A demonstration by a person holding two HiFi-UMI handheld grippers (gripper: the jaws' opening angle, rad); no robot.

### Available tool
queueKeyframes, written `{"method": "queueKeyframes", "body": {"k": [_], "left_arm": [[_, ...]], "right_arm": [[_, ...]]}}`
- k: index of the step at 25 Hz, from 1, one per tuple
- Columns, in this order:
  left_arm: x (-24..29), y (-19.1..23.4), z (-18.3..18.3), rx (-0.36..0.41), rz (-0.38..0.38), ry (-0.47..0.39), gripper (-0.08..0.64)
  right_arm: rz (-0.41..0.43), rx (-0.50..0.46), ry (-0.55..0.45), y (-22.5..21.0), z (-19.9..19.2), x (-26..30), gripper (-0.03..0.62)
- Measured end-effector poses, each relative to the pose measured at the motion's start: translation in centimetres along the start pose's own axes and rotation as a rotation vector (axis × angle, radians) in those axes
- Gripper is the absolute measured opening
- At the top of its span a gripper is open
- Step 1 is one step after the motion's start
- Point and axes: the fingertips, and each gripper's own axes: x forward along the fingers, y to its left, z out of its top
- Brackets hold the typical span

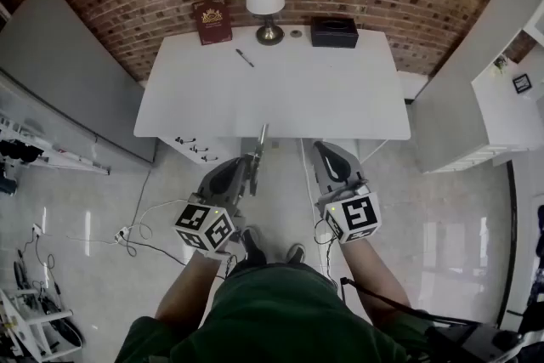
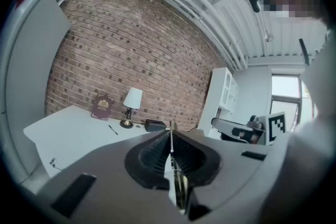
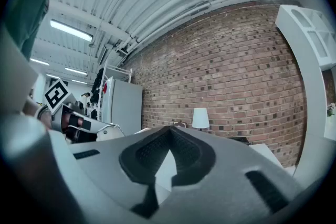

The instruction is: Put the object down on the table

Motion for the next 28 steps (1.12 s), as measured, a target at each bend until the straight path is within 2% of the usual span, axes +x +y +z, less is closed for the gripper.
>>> {"method": "queueKeyframes", "body": {"k": [6,9,19,28], "left_arm": [[-1.9,2.4,0.6,-0.042,-0.011,-0.021,0.012],[-2.2,4.0,1.4,-0.072,-0.032,-0.035,0.012],[-3.2,13.1,4.6,-0.121,-0.080,-0.092,0.012],[-2.0,19.8,4.5,-0.190,-0.133,-0.077,0.012]], "right_arm": [[-0.005,-0.027,0.032,2.6,0.0,0.9,-0.002],[-0.033,-0.084,0.054,3.3,0.6,1.9,0.002],[-0.082,-0.214,0.063,6.8,3.0,8.7,0.003],[0.003,-0.462,0.222,11.7,0.8,14.0,0.003]]}}
